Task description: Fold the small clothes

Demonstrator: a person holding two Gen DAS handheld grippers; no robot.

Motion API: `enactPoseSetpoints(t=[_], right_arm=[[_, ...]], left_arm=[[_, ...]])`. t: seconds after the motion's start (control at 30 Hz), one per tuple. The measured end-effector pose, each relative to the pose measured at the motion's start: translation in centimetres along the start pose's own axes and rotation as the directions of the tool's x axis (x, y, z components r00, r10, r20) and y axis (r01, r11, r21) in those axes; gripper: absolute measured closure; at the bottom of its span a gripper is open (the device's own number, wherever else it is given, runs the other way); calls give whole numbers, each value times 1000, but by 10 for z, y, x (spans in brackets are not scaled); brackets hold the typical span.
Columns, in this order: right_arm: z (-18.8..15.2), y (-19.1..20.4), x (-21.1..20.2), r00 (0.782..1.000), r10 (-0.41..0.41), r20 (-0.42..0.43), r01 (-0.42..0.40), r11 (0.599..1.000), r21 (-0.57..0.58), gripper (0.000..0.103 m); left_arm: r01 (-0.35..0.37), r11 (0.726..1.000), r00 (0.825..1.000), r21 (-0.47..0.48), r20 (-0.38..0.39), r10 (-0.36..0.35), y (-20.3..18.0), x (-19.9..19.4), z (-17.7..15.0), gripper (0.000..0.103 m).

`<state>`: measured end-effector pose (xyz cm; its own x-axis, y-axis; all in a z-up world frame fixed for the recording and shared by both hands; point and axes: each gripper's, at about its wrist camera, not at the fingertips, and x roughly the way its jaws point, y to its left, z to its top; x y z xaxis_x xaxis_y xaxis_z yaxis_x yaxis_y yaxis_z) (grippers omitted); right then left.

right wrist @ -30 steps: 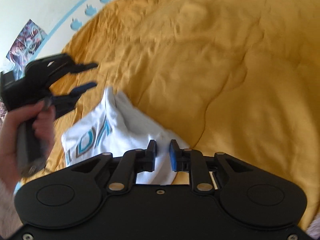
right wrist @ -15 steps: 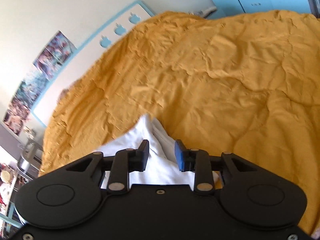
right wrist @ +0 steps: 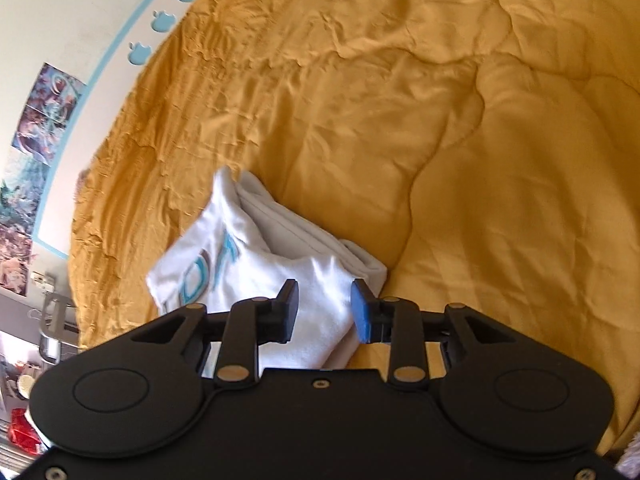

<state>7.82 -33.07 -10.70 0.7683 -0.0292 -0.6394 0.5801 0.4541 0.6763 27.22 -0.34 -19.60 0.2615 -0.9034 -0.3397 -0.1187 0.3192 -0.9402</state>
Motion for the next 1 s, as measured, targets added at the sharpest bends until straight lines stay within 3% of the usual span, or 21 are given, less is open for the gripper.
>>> enactPoseSetpoints(t=[0.23,0.4,0.63,0.77,1.0], right_arm=[[-3,-9,7,998,-57,-7,57,997,46,71],[-5,-15,13,1000,-1,-29,4,996,90,71],[-6,-11,12,1000,-5,-3,5,997,72,71],[-3,-10,7,1000,-1,28,-1,998,65,71],[-3,-8,16,1000,11,19,-12,998,56,72]], left_arm=[[10,1000,1000,3,-21,-10,-2,-4,0,57],[17,1000,999,13,-30,-17,-2,1,1,57],[38,999,998,8,-54,-37,-1,10,3,57],[76,996,994,-48,-72,-80,4,6,3,57],[73,996,991,-44,-111,-77,7,12,1,59]])
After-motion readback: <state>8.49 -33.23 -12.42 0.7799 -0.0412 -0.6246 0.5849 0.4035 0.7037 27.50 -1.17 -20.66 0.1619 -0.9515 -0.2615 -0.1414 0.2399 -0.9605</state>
